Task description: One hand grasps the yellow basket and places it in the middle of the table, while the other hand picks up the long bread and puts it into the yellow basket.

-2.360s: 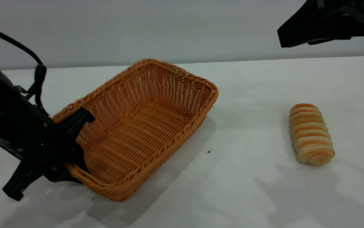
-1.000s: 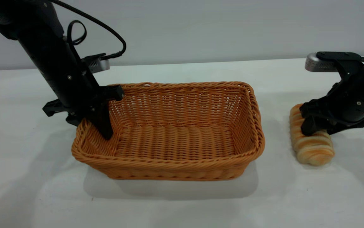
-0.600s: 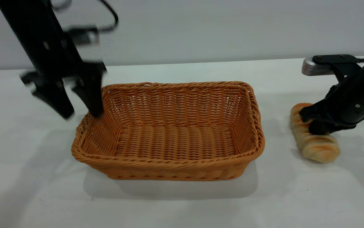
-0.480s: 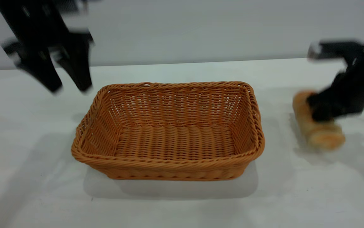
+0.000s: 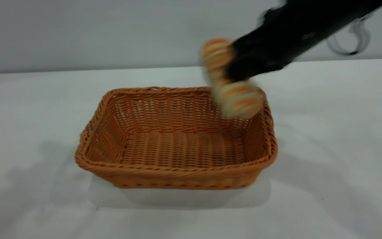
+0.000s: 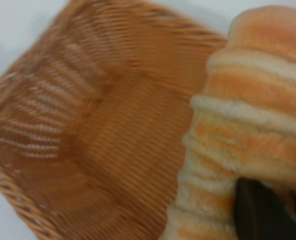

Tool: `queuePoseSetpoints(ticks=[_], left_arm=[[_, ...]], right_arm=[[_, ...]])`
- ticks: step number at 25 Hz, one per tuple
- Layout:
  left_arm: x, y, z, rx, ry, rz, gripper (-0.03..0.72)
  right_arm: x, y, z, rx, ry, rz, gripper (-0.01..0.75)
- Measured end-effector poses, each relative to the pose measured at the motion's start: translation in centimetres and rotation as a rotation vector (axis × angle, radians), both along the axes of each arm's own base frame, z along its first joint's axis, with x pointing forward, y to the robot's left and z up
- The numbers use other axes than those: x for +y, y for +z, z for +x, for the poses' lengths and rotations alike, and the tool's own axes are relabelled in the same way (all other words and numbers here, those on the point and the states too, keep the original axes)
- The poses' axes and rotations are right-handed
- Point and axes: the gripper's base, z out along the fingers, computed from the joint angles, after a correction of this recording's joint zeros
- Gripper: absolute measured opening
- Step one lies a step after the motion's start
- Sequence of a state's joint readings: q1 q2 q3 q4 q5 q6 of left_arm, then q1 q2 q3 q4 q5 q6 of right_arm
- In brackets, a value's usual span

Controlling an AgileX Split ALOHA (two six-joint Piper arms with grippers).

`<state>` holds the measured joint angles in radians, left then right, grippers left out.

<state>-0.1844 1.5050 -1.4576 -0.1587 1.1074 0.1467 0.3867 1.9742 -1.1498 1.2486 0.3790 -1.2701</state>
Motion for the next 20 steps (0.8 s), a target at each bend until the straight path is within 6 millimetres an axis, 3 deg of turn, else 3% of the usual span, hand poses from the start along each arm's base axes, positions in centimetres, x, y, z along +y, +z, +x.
queuePoseSetpoints(ticks=[3,6,9,13,15,17,20], left_arm=[[0.4,1.5,-1.8,-0.001,0.000,0.011,0.594],[0.7,2.5,-2.7,-0.038,0.004,0.019,0.594],[1.0,2.9,-3.3,-0.058,0.006,0.037,0.594],[1.6,2.8,-4.8,-0.064,0.012,0.070,0.594],[2.0,2.7,-6.1,-0.070,0.023,0.083,0.594],[2.5,3.0,-8.0,-0.095,0.039,0.087,0.594],[3.2,3.1,-11.3,-0.131,0.063,0.085,0.594]], right_arm=[[3.5,-2.9,-0.1,-0.008,0.068,-0.054,0.064],[4.4,-5.4,-0.1,-0.003,0.060,-0.114,0.115],[4.3,-5.4,0.0,-0.006,0.057,-0.120,0.284],[3.7,-0.8,-0.4,-0.023,0.108,-0.050,0.565],[2.8,3.1,-1.2,-0.020,0.154,-0.015,0.637],[1.2,6.8,-2.5,0.011,0.169,-0.013,0.655],[-1.4,11.5,-5.6,0.072,0.197,-0.119,0.619]])
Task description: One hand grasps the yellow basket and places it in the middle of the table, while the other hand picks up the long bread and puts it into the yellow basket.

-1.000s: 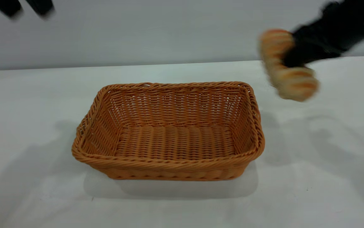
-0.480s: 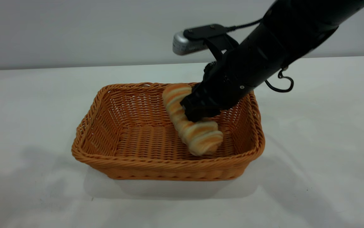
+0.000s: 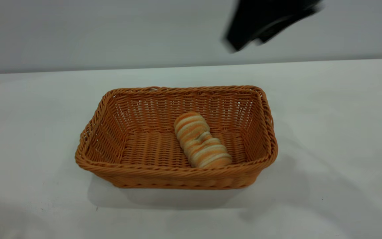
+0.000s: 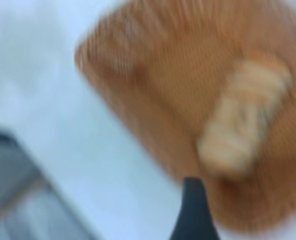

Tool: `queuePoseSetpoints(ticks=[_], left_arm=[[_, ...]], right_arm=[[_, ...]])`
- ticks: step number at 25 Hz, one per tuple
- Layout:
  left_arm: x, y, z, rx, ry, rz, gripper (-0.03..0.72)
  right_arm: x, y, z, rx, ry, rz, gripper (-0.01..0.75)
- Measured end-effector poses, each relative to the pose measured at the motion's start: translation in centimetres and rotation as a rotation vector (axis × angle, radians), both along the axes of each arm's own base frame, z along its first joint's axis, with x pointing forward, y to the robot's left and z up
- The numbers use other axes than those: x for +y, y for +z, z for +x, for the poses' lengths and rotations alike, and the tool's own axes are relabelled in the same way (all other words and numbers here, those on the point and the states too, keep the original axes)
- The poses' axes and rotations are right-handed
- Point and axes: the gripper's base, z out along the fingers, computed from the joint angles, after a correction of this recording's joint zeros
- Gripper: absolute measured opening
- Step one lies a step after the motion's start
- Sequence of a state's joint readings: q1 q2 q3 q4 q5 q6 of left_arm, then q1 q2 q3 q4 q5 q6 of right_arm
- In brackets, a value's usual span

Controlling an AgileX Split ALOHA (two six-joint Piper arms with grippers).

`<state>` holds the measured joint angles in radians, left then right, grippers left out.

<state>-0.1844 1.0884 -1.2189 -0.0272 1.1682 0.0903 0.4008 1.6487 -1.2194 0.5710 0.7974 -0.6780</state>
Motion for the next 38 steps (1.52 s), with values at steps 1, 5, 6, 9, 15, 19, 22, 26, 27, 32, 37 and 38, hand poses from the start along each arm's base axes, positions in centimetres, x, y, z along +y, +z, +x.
queuePoseSetpoints(ticks=[1,5,6,9,15,19,22,26,27,32,37,38], left_arm=[[0.2,-0.2,-1.3,-0.011,0.005,-0.005,0.594],[1.1,-1.9,-5.7,-0.033,0.022,-0.016,0.594],[1.3,-2.5,-6.8,-0.039,0.022,-0.017,0.594],[1.8,-4.5,-9.6,-0.048,0.025,-0.021,0.594],[2.6,-9.4,-13.7,-0.052,0.025,-0.021,0.594],[2.9,-12.5,-15.2,-0.046,0.025,-0.022,0.594],[2.9,-12.9,-15.8,-0.100,0.026,-0.035,0.594],[3.0,-12.8,-16.2,-0.135,0.027,-0.043,0.594],[3.0,-12.8,-16.2,-0.135,0.027,-0.043,0.594],[3.0,-12.9,-16.2,-0.133,0.028,-0.043,0.594],[3.0,-12.9,-16.2,-0.134,0.028,-0.044,0.594],[3.0,-12.9,-16.2,-0.134,0.028,-0.044,0.594]], right_arm=[[-0.8,1.4,-1.1,0.016,-0.012,-0.033,0.600],[-3.9,5.4,-5.8,0.064,-0.066,-0.169,0.532],[-4.6,6.3,-7.0,0.057,-0.080,-0.184,0.526],[-6.5,7.2,-10.6,0.048,-0.126,-0.200,0.519],[-10.0,4.4,-17.8,0.061,-0.199,-0.237,0.519],[-12.4,1.0,-21.9,0.032,-0.222,-0.282,0.519],[-13.4,-0.9,-24.1,-0.020,-0.232,-0.263,0.519],[-14.0,-0.9,-25.5,-0.130,-0.249,-0.202,0.517],[-14.1,-0.8,-25.7,-0.147,-0.252,-0.192,0.517],[-14.3,-0.7,-26.1,-0.175,-0.256,-0.175,0.517],[-14.2,-0.7,-26.1,-0.175,-0.256,-0.174,0.516],[-14.3,-0.6,-26.2,-0.177,-0.256,-0.173,0.516]])
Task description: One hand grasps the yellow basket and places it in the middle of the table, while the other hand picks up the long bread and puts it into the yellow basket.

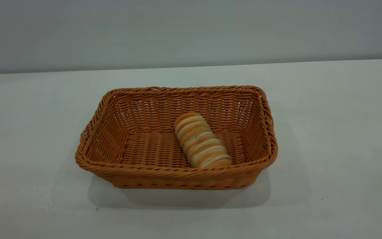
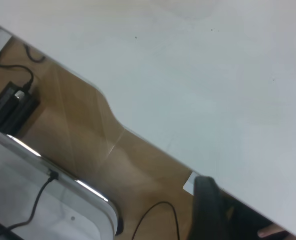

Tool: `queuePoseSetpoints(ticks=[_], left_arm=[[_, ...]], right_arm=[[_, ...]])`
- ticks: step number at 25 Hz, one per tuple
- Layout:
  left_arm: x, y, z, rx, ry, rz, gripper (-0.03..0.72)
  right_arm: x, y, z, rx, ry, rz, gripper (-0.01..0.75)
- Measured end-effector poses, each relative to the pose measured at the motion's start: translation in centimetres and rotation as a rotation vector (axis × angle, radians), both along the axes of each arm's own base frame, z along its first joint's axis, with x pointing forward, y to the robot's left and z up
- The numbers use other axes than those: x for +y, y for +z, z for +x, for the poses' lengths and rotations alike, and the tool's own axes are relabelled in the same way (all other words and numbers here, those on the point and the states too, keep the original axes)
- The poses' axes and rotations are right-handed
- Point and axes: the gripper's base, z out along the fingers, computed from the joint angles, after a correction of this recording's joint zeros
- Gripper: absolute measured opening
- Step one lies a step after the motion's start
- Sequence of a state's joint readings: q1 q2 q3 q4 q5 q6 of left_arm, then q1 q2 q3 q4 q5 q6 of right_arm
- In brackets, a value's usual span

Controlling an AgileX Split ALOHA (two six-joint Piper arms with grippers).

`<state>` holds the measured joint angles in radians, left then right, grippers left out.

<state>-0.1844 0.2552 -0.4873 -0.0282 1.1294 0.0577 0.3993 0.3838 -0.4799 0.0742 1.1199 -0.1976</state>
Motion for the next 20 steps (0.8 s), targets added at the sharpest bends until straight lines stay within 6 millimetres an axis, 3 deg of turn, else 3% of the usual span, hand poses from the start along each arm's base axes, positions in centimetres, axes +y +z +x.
queuePoseSetpoints(ticks=[5,12,20], left_arm=[[0.1,0.1,-0.3,-0.028,0.012,-0.005,0.594],[0.4,0.2,-2.0,-0.157,0.207,-0.013,0.594],[0.3,0.0,-3.7,-0.272,0.241,-0.018,0.594]], right_arm=[[-0.9,0.4,-1.0,-0.091,-0.136,0.036,0.516],[-1.8,0.8,-4.9,-0.368,-0.358,0.084,0.516],[-1.8,0.7,-5.1,-0.381,-0.368,0.085,0.516]])
